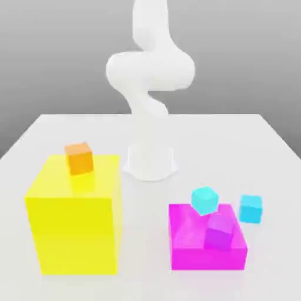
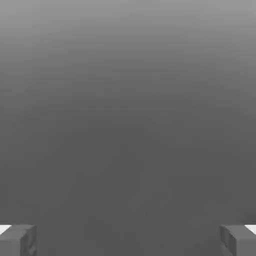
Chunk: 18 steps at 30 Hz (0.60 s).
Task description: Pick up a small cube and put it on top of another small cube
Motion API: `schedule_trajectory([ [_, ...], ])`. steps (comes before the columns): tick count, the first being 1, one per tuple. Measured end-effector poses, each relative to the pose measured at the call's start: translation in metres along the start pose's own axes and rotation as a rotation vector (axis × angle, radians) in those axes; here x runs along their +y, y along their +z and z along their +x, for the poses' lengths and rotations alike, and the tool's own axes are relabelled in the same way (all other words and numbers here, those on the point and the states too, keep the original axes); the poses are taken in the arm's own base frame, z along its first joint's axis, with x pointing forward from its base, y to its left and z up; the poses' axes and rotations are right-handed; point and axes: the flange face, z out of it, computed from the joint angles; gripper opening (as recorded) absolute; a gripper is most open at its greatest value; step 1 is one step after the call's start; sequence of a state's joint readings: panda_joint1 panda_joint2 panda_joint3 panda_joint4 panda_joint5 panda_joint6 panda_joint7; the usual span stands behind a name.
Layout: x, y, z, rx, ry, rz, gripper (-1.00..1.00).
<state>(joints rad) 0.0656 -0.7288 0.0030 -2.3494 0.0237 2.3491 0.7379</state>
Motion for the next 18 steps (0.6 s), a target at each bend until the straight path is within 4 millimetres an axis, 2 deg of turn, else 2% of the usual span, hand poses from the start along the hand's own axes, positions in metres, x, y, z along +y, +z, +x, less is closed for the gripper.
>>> schedule_trajectory([
  [4,-0.017,0.082,-0.053,-0.150,-0.165,-0.011,0.00],
  [9,-0.026,0.163,-0.141,-0.318,-0.378,-0.028,0.00],
  [13,-0.019,0.211,-0.223,-0.441,-0.558,-0.044,0.00],
  [18,0.010,0.251,-0.326,-0.582,-0.793,-0.070,0.00],
])
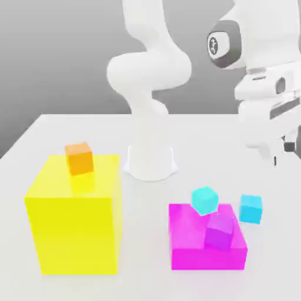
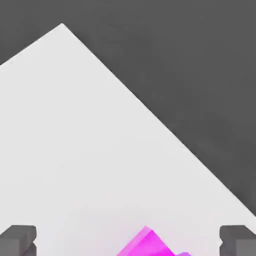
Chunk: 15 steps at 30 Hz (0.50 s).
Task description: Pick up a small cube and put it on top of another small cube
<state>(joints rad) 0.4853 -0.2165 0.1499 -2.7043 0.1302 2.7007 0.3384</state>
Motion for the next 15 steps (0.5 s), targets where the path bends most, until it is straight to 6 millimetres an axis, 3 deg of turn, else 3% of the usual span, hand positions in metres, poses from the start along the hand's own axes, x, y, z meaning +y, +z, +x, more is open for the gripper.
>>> schedule_trajectory([
  [7,-0.031,0.097,-0.107,-0.180,-0.333,-0.071,0.00],
  [14,-0.024,0.160,-0.127,-0.200,-0.361,-0.079,0.00],
  [15,-0.024,0.160,-0.127,-0.200,-0.361,-0.079,-1.00],
])
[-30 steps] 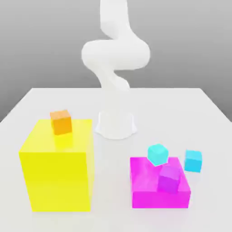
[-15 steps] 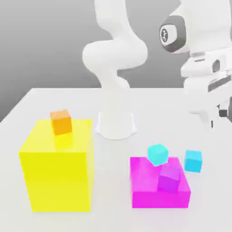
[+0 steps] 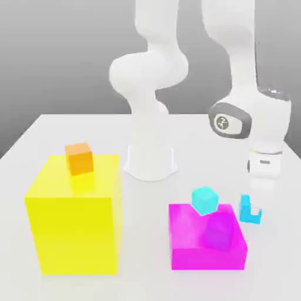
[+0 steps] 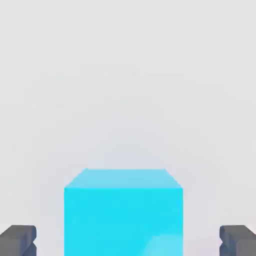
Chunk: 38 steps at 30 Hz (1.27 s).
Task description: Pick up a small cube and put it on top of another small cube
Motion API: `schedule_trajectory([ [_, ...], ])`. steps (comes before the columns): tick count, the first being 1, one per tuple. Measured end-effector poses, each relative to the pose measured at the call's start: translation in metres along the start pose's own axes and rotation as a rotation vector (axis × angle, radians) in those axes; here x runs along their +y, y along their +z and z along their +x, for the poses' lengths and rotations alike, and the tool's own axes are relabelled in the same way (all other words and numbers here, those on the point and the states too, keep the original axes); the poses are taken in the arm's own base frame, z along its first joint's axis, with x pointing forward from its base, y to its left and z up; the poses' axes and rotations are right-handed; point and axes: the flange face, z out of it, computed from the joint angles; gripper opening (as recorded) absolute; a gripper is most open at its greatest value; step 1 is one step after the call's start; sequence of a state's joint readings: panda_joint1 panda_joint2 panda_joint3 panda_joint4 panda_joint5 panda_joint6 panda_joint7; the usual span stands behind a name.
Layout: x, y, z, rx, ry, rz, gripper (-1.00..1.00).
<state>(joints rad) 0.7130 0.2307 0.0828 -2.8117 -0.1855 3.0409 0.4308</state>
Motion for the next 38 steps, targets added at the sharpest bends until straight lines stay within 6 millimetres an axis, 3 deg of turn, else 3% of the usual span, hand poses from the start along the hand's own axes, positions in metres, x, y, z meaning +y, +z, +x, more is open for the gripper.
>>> schedule_trajectory([
  [7,0.000,0.006,-0.001,0.000,0.000,-0.001,-1.00],
  [14,0.000,-0.049,-0.001,-0.001,-0.003,-0.003,-1.00],
  [16,0.004,-0.063,0.008,-0.001,-0.049,-0.002,-1.00],
  [23,0.089,-0.115,0.056,0.001,-0.147,-0.001,-1.00],
  [29,0.167,-0.165,0.073,-0.001,-0.257,0.000,-1.00],
  [31,0.182,-0.162,0.075,-0.002,-0.276,0.003,-1.00],
  [34,0.187,-0.129,0.075,-0.002,-0.282,0.004,-1.00],
  [35,0.188,-0.118,0.075,-0.002,-0.281,0.002,1.00],
  [38,0.188,-0.118,0.075,-0.002,-0.281,0.002,1.00],
])
